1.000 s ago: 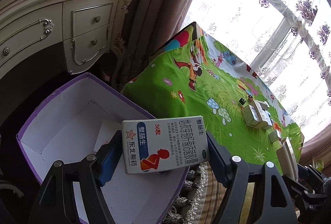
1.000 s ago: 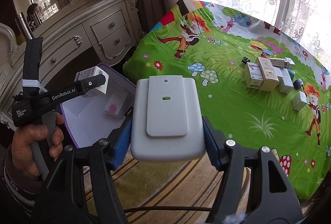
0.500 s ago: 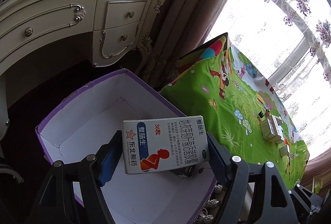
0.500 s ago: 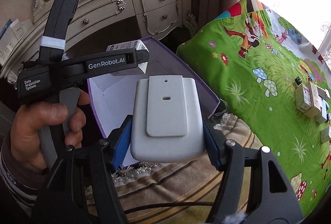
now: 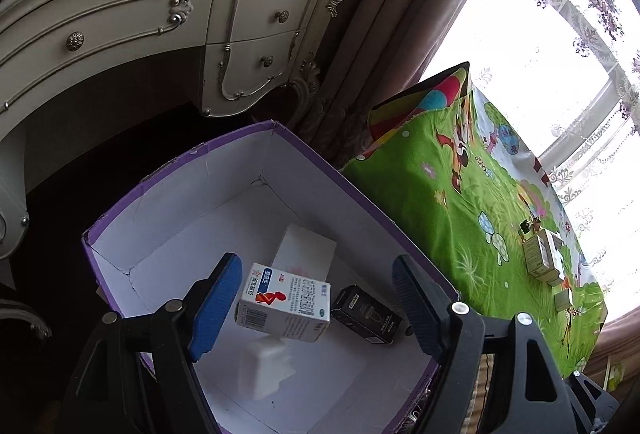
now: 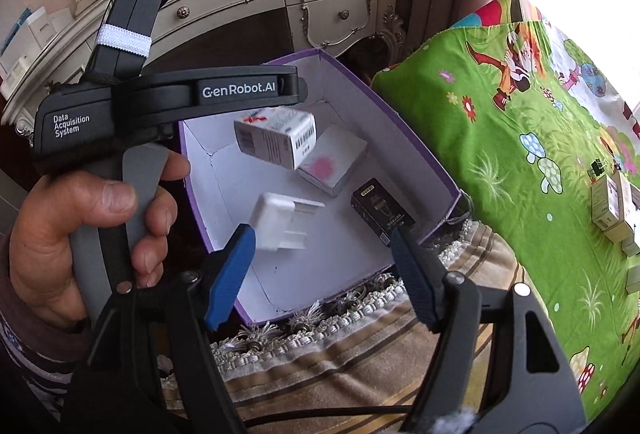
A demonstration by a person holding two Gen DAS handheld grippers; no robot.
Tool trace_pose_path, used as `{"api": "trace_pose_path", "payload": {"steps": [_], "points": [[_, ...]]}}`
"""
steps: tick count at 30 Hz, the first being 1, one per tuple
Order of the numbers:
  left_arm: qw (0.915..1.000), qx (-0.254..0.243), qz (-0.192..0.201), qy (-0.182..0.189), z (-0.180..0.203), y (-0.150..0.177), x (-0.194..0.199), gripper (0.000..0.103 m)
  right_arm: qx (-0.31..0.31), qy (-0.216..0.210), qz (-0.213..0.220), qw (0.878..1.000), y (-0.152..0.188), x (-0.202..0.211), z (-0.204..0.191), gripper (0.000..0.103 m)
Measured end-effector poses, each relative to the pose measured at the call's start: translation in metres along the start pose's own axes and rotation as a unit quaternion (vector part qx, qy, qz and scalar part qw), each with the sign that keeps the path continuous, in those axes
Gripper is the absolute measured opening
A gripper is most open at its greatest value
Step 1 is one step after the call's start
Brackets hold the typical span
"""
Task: Organize rigid objects
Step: 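Move both open tools back to the boxes on the bed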
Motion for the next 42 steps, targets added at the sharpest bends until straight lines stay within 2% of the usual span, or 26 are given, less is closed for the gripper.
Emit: {"api": "trace_pose_path", "payload": {"steps": [12,22,32,42], "points": [[0.9998,-0.021,-0.004,-0.002,0.019,0.002,-0.001,0.078,-0.027,0.022,0.017,0.999,0.003,0.008,0.025,0.075],[0.9985,-0.052,-0.014,0.009,0.059,0.003,-0.011,0.078,-0.089,0.048,0.042,0.994,0.006,0.024,0.085,0.075],[0.9956,-0.088,-0.008,0.03,0.131,-0.011,-0.022,0.078,-0.154,0.088,0.079,0.981,0.005,0.052,0.163,0.077],[0.9909,-0.119,0.0,0.064,0.221,-0.03,-0.036,0.078,-0.23,0.124,0.115,0.958,0.013,0.081,0.246,0.08]]}}
Point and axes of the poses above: each gripper's, at about its wrist camera, not at the fingertips, and x roughly against the way its jaws point, z to its right, y to its underside, the point moved 1 cm from there along -x, roughly the way its jaws point, and after that the axes turned 7 degrees about -z, right-handed, at the moved point
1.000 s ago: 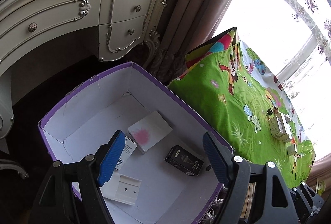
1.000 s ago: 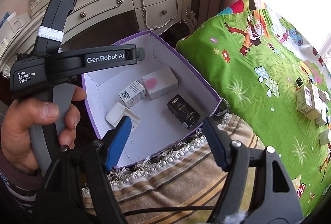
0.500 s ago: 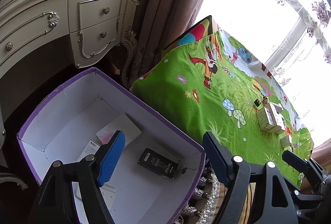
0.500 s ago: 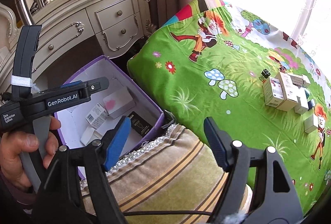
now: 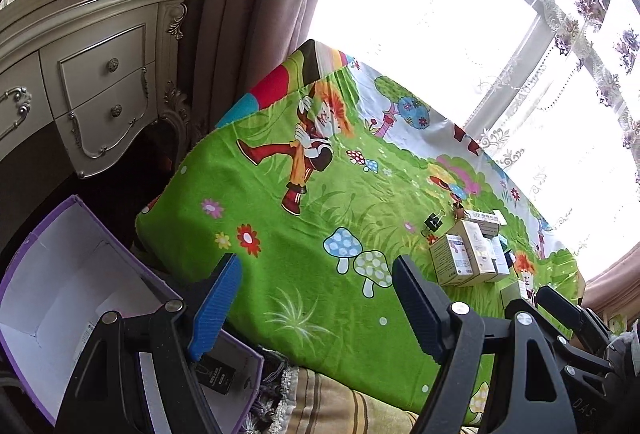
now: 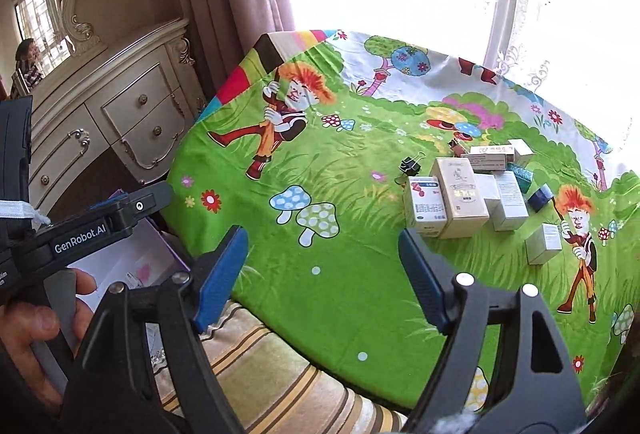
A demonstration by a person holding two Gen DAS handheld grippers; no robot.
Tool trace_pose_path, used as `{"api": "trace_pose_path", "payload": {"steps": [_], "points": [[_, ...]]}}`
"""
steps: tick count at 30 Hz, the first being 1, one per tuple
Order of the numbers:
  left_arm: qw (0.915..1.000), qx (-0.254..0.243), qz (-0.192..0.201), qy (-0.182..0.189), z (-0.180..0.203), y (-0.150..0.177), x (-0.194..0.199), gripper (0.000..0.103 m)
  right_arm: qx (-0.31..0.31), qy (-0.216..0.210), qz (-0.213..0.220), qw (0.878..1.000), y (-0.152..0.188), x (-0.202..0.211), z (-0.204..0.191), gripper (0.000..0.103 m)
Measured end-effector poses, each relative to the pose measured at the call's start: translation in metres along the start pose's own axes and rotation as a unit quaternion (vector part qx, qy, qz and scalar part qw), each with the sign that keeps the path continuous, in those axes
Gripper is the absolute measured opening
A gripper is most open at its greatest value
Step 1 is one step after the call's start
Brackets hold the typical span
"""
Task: Organize rigid objects
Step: 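Move both open tools back to the boxes on the bed, then grasp the red-and-blue labelled medicine box with the left tool while the right tool approaches the white cube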
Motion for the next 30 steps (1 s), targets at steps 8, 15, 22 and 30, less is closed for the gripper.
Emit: {"api": "trace_pose_path", "payload": {"steps": [8,15,22,30], "points": [[0.9995,-0.025,-0.007,0.016,0.059,-0.024,-0.029,0.078,-0.067,0.039,0.014,0.997,-0.018,-0.001,0.074,0.08],[0.9984,-0.044,-0.029,0.022,0.103,-0.033,-0.063,0.078,-0.129,0.076,0.014,0.989,-0.022,-0.009,0.142,0.08],[0.9958,-0.063,-0.065,0.015,0.136,-0.035,-0.11,0.078,-0.165,0.113,-0.01,0.98,-0.007,-0.039,0.195,0.081],[0.9905,-0.073,-0.116,0.007,0.161,-0.026,-0.169,0.078,-0.174,0.136,-0.034,0.975,0.017,-0.072,0.228,0.081]]}}
Point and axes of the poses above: each gripper's, at about its wrist camera, not at the fingertips, and x roughly against the way its jaws point, z to its right, y to its underside, the point moved 1 cm from there along -x, roughly the way its jaws point, and after that the axes turned 7 degrees about -z, right-handed, at the moved point
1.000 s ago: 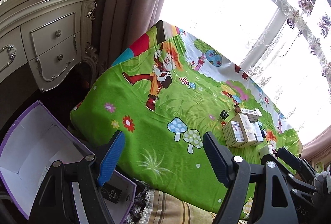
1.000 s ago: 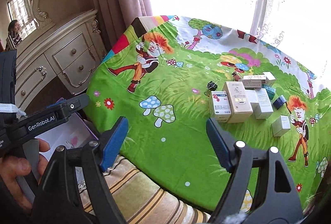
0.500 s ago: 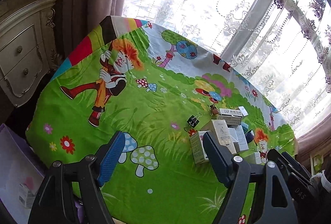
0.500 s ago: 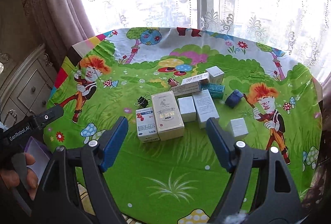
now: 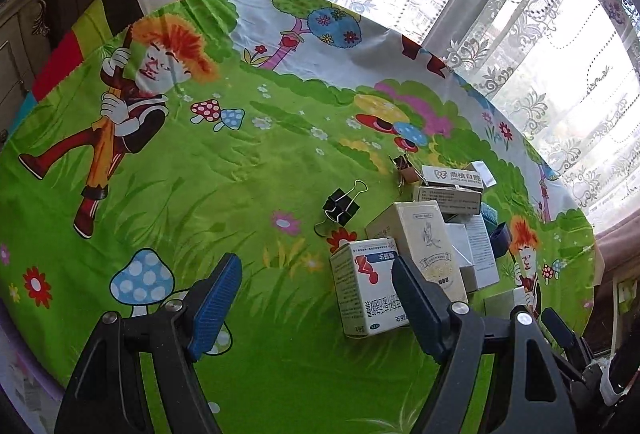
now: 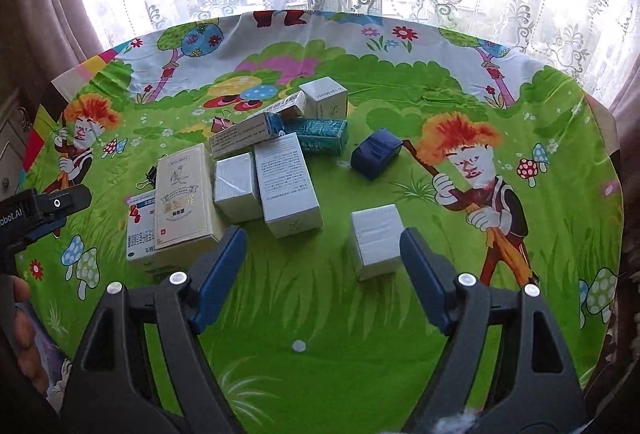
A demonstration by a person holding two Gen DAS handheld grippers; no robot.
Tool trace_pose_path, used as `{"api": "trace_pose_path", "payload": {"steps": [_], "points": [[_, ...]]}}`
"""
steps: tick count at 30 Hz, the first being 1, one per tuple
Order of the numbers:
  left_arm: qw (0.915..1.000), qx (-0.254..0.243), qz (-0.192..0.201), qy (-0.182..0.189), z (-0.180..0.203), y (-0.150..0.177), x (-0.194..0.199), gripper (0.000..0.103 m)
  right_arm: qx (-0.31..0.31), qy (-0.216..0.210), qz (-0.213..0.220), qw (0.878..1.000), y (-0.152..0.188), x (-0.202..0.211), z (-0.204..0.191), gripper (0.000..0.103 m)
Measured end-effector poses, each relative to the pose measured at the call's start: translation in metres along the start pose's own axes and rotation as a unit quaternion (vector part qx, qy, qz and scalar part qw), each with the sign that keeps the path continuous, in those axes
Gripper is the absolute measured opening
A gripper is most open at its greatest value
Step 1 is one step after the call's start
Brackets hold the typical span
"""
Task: Organize rigid objects
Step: 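Grasp the red-and-blue labelled medicine box with the left tool while the right tool approaches the white cube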
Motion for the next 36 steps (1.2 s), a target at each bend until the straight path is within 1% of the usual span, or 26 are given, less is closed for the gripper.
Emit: {"api": "trace_pose_path", "payload": {"steps": [4,9,11,17,20,22,25,26,28,29,30,32,33,34,35,36], "points": [[0.9997,-0.009,-0.02,-0.005,0.012,-0.001,-0.023,0.078,-0.001,0.014,-0.003,1.0,0.002,-0.014,0.012,0.081],[0.9988,-0.026,-0.04,-0.012,0.024,0.007,-0.042,0.079,-0.004,0.008,-0.008,1.0,0.005,-0.027,0.021,0.081],[0.9989,-0.026,-0.038,-0.006,0.025,0.009,-0.045,0.082,-0.006,0.008,-0.011,1.0,0.006,-0.032,0.024,0.081],[0.9984,-0.039,-0.041,0.0,0.037,0.016,-0.048,0.082,-0.012,0.002,-0.016,1.0,0.01,-0.042,0.031,0.081],[0.9975,-0.054,-0.046,-0.004,0.045,0.023,-0.05,0.082,-0.02,0.001,-0.016,1.0,0.011,-0.044,0.036,0.081],[0.9971,-0.059,-0.048,0.0,0.048,0.025,-0.05,0.082,-0.025,0.0,-0.017,1.0,0.011,-0.046,0.039,0.081],[0.9967,-0.067,-0.045,-0.013,0.048,0.027,-0.054,0.082,-0.027,-0.004,-0.016,0.999,0.011,-0.047,0.04,0.081],[0.997,-0.063,-0.044,-0.011,0.046,0.027,-0.055,0.081,-0.027,-0.006,-0.015,0.999,0.011,-0.048,0.04,0.081],[0.9972,-0.062,-0.041,-0.008,0.043,0.027,-0.054,0.073,-0.026,-0.011,-0.013,1.0,0.011,-0.048,0.039,0.081],[0.9971,-0.064,-0.039,-0.01,0.043,0.026,-0.054,0.063,-0.025,-0.012,-0.013,1.0,0.011,-0.048,0.039,0.081],[0.9971,-0.066,-0.037,-0.009,0.043,0.026,-0.053,0.056,-0.025,-0.012,-0.013,1.0,0.011,-0.048,0.038,0.081],[0.9971,-0.068,-0.035,-0.008,0.043,0.027,-0.052,0.051,-0.024,-0.017,-0.01,1.0,0.011,-0.048,0.038,0.08],[0.997,-0.07,-0.034,-0.007,0.044,0.027,-0.052,0.05,-0.024,-0.019,-0.009,0.999,0.011,-0.047,0.038,0.075],[0.997,-0.07,-0.033,-0.006,0.044,0.028,-0.051,0.05,-0.026,-0.022,-0.008,0.999,0.01,-0.047,0.038,0.068],[0.997,-0.07,-0.033,-0.005,0.043,0.028,-0.051,0.05,-0.028,-0.024,-0.009,0.999,0.01,-0.048,0.038,0.064],[0.997,-0.071,-0.032,-0.004,0.043,0.028,-0.051,0.049,-0.031,-0.028,-0.012,0.999,0.01,-0.049,0.04,0.056]]}}
Point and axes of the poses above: each gripper's, at about its wrist camera, not at the fingertips, and x roughly against the way its jaws point, z to its right, y to its underside, the point moved 1 cm from there along -x, roughly the way its jaws point, and after that the axes turned 7 degrees about -z, right-handed, at the moved point
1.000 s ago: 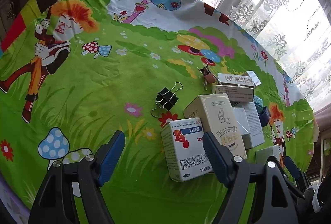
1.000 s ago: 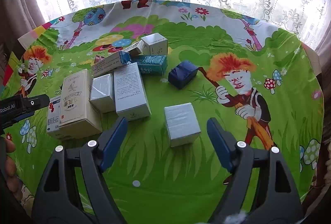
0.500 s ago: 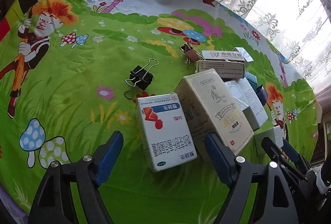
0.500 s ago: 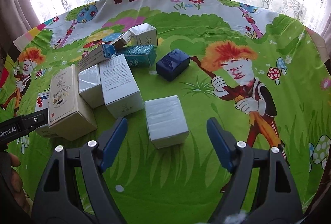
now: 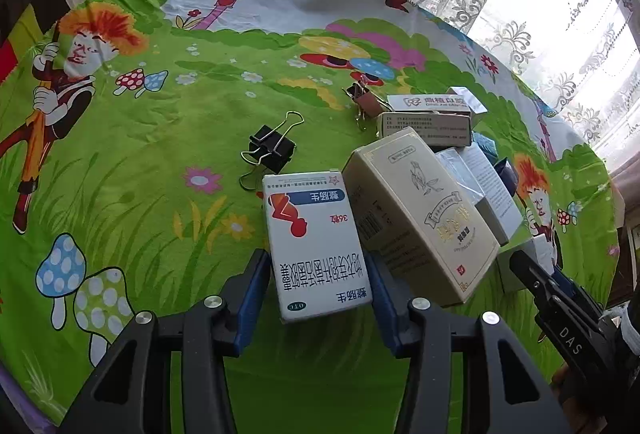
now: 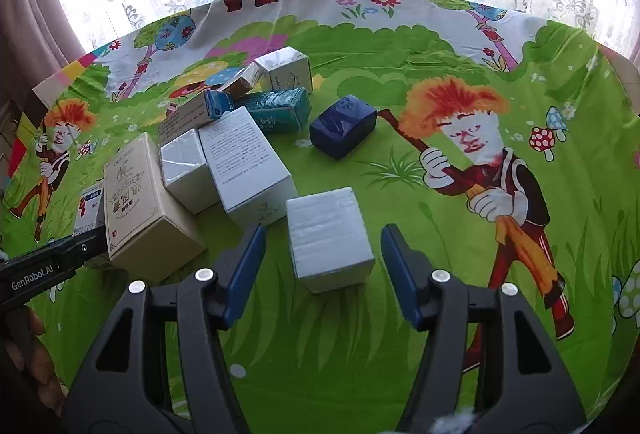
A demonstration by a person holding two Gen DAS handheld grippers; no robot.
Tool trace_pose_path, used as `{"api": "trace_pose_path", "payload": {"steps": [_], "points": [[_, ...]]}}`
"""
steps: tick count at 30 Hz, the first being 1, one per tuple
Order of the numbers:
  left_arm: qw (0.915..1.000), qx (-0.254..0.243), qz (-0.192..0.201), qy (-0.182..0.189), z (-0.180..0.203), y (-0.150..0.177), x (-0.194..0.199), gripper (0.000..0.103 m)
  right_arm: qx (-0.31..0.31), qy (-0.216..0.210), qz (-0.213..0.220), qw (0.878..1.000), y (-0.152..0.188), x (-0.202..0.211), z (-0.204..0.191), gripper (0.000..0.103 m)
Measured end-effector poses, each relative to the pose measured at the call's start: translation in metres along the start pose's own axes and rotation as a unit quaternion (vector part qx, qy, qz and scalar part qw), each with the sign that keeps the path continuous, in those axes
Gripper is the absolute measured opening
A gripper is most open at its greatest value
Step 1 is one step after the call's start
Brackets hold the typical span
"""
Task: Organize rigid objects
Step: 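Grasp the red-and-blue labelled medicine box with the left tool while the right tool approaches the white cube, then grasp the white cube box with the right tool and lift it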
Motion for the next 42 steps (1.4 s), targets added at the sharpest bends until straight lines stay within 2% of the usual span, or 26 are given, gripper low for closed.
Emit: {"api": "trace_pose_path", "payload": {"steps": [1,3,14,25,34,42], "points": [[1.0,0.0,0.001,0.0,0.0,0.001,0.0,0.049,-0.003,-0.005,-0.005,1.0,0.0,-0.002,0.001,0.047],[1.0,0.001,0.003,0.002,-0.001,0.002,0.002,0.048,-0.008,-0.014,-0.01,1.0,0.001,-0.005,0.004,0.039],[0.9997,0.009,0.022,-0.002,-0.009,0.011,0.018,0.047,0.003,-0.016,0.002,1.0,0.008,0.005,-0.001,0.038],[0.9986,0.011,0.051,0.003,-0.015,0.025,0.056,0.047,0.017,-0.019,0.037,0.999,0.013,0.045,-0.014,0.038],[0.9974,0.011,0.071,0.005,-0.022,0.046,0.087,0.047,0.04,-0.034,0.06,0.997,0.025,0.083,-0.039,0.038],[0.9965,0.026,0.079,0.004,-0.044,0.07,0.113,0.047,0.074,-0.055,0.074,0.993,0.04,0.117,-0.077,0.038]]}}
Point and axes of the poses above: each gripper's, at about its wrist camera, not at the fingertips, and x roughly against the way its jaws point, z to its right, y to its underside, the point moved 1 cm from there along -x, roughly the way its jaws point, and after that the axes turned 7 degrees about -z, right-handed, at the moved point
